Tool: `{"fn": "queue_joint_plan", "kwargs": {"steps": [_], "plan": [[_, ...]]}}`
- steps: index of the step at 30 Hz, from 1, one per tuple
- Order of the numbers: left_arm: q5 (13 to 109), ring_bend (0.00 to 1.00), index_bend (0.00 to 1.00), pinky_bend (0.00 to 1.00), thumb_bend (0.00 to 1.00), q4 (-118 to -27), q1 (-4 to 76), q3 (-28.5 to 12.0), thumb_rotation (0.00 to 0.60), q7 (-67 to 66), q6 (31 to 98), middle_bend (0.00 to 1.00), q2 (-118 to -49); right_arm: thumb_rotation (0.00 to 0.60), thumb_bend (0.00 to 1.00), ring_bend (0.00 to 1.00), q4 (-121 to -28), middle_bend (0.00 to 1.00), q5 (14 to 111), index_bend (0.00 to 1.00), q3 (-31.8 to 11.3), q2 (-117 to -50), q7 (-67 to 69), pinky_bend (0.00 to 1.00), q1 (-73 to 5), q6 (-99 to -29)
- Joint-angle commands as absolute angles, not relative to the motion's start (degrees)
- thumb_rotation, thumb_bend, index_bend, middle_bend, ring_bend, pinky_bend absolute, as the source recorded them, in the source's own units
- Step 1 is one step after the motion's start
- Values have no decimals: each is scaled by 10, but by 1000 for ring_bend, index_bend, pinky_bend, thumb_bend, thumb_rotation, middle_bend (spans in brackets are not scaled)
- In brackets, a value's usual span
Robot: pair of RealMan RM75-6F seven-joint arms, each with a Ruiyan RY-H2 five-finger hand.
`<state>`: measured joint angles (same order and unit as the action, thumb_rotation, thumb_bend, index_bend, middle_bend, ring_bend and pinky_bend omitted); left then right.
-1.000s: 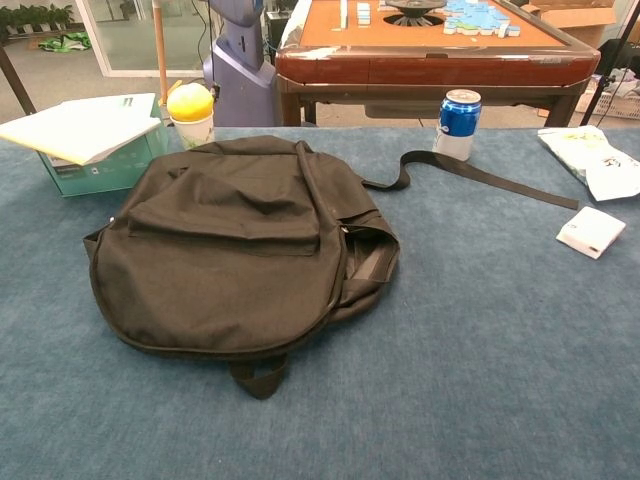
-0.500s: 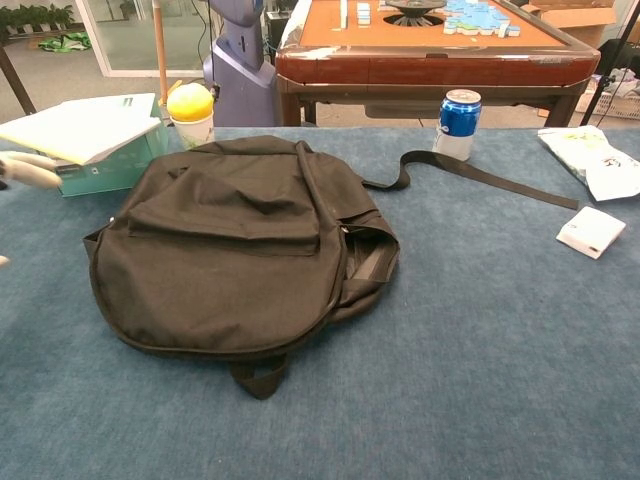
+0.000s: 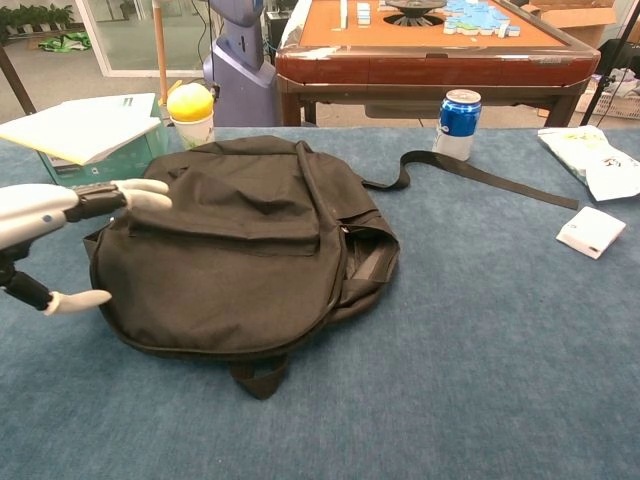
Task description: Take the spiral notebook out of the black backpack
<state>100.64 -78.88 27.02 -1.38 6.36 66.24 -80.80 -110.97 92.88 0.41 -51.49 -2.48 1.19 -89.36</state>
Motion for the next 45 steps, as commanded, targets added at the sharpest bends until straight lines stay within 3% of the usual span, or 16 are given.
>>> {"fn": "queue_joint_plan", "kwargs": {"steps": [1, 12, 24, 30, 37, 45], "plan": [[1037, 26, 88, 67, 266, -741, 300, -5, 600, 45, 656, 0, -839, 600, 395, 163, -1111, 194, 929, 225, 6, -513, -26, 298, 15, -897], [1059, 19, 44, 64, 244, -630, 334, 19, 600, 41, 664, 0, -891, 600, 393, 163, -1109, 194, 929, 226, 9, -511, -23, 298, 24, -904], [1008, 18, 60, 64, 244, -600, 353, 16, 600, 44, 628, 0, -916, 600, 394, 163, -1104, 194, 926, 225, 9, -513, -18, 298, 29, -908], [979, 18, 173, 64, 247, -608, 359, 8, 600, 46, 613, 0, -923, 600, 394, 163, -1100, 194, 926, 226, 9, -514, -14, 298, 31, -910], [966, 29, 381, 64, 457, -601, 364, 4, 600, 56, 619, 0, -933, 600, 394, 163, -1096, 194, 924, 226, 8, -514, -8, 298, 34, -913], [918, 43, 508, 64, 538, -634, 358, -20, 600, 106, 624, 26, -929, 600, 394, 163, -1093, 194, 925, 226, 9, -515, -6, 298, 35, -912]]}}
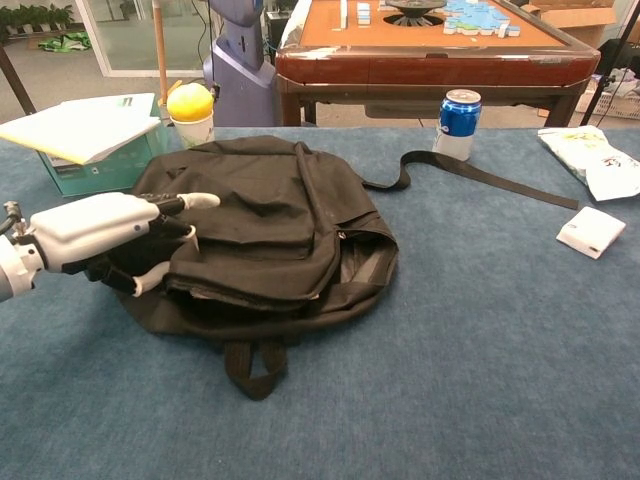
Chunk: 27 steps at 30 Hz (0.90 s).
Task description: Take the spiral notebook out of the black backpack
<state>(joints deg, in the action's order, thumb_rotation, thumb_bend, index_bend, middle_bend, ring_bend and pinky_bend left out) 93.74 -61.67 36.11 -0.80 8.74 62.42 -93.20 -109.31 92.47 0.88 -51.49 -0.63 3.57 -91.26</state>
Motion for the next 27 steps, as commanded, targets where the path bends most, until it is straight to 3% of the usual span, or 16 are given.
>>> {"fn": "queue_joint_plan", "kwargs": {"steps": [1, 14, 27], "plan": [[910, 45, 521, 64, 543, -641, 358, -24, 600, 110, 623, 32, -927, 600, 394, 163, -1093, 194, 925, 226, 8, -515, -6, 298, 35, -912], [794, 80, 588, 64, 560, -785, 373, -114, 600, 107, 598, 86, -887, 600, 394, 163, -1117, 194, 977, 225, 16, -503, -17, 298, 2, -866], [677, 97, 597, 64, 560, -915, 401, -179, 600, 39, 568, 106, -847, 600, 394, 163, -1177, 194, 1016, 225, 7, -512, -47, 298, -129, -674]]}}
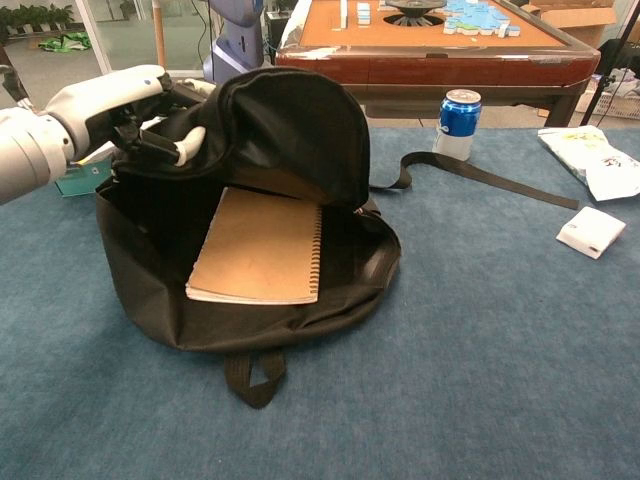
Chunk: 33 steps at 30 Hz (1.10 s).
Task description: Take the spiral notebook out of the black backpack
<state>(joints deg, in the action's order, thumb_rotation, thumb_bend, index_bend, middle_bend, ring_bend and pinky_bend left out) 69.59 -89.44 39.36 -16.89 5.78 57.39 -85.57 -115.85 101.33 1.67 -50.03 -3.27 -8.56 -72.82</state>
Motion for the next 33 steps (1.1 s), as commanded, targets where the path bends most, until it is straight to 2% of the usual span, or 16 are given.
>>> {"fn": "queue_joint_plan", "kwargs": {"steps": [1, 7, 11, 22, 33], "plan": [[670, 98, 596, 64, 560, -922, 404, -181, 600, 29, 568, 106, -845, 600, 394, 163, -1178, 194, 1009, 226, 1, -520, -51, 298, -145, -654], [635, 97, 594, 64, 560, -941, 414, -194, 600, 2, 572, 106, -843, 600, 394, 163, -1169, 194, 957, 225, -33, -577, -81, 298, -218, -560], [622, 97, 592, 64, 560, -948, 418, -196, 600, -6, 574, 106, -842, 600, 394, 163, -1157, 194, 922, 225, -53, -616, -107, 298, -257, -523], [594, 97, 583, 64, 560, -960, 418, -196, 600, -11, 580, 106, -836, 600, 394, 163, -1073, 195, 847, 226, -87, -744, -188, 298, -342, -469], [580, 97, 582, 64, 561, -972, 414, -191, 600, -14, 590, 106, -831, 600, 351, 163, -951, 195, 799, 226, -96, -864, -234, 298, -399, -461]]}}
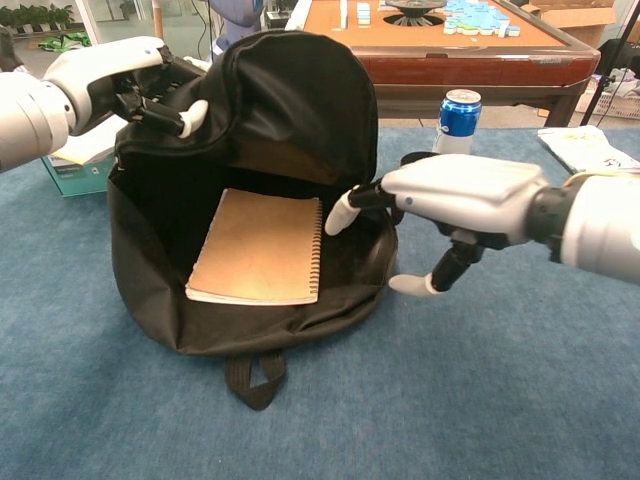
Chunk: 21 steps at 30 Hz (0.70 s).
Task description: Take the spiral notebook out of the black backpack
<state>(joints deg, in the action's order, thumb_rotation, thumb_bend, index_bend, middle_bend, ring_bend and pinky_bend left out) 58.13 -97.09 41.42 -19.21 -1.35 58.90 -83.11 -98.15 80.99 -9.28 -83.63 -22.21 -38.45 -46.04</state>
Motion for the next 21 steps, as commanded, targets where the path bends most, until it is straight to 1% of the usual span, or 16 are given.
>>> {"fn": "queue_joint_plan", "kwargs": {"steps": [1, 11, 21], "plan": [[580, 97, 582, 64, 560, -973, 413, -191, 600, -14, 591, 106, -831, 600, 351, 163, -939, 196, 797, 225, -96, -874, -236, 298, -402, -463], [571, 97, 580, 64, 560, -978, 410, -188, 600, -17, 601, 106, -832, 600, 275, 163, -818, 196, 792, 225, -96, -968, -235, 298, -433, -486], [563, 97, 577, 64, 560, -982, 414, -188, 600, -24, 601, 106, -835, 600, 209, 137, -736, 196, 799, 226, -90, -1034, -230, 267, -452, -504]]}}
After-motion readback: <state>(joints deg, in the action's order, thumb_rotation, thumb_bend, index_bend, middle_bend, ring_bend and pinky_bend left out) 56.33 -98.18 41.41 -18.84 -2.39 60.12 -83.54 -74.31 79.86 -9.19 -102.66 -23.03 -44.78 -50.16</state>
